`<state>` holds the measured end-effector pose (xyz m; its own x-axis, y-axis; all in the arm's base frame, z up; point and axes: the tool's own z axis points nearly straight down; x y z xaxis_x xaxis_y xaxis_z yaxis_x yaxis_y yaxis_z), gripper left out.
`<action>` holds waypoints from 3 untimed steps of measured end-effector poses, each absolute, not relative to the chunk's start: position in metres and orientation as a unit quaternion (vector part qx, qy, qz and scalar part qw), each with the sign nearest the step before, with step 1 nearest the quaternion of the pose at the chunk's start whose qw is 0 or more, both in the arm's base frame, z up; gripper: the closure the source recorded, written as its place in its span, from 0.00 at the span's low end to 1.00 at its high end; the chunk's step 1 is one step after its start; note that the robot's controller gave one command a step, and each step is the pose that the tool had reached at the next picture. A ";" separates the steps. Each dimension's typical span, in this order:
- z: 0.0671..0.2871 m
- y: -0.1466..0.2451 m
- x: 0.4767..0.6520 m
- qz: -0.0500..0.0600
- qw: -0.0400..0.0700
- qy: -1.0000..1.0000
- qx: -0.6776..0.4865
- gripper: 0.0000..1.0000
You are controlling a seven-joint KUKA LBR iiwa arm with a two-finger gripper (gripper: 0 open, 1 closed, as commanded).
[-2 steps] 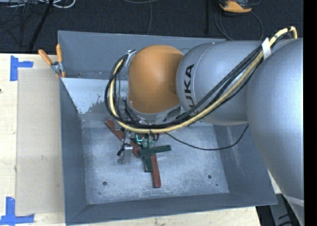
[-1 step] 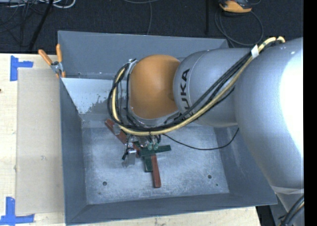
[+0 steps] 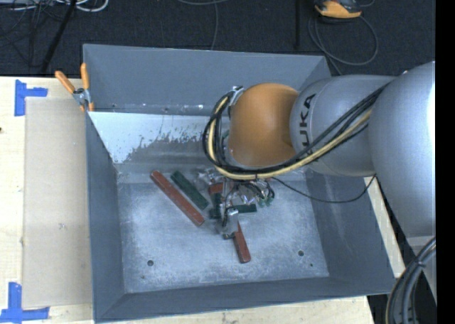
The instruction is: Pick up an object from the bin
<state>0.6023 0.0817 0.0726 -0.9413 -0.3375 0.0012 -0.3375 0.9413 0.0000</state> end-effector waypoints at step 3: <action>0.070 0.161 0.614 -0.002 -0.002 -0.978 0.210 0.00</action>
Offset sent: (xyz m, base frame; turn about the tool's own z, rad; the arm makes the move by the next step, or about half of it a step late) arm 0.0000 0.0000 0.0000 0.0000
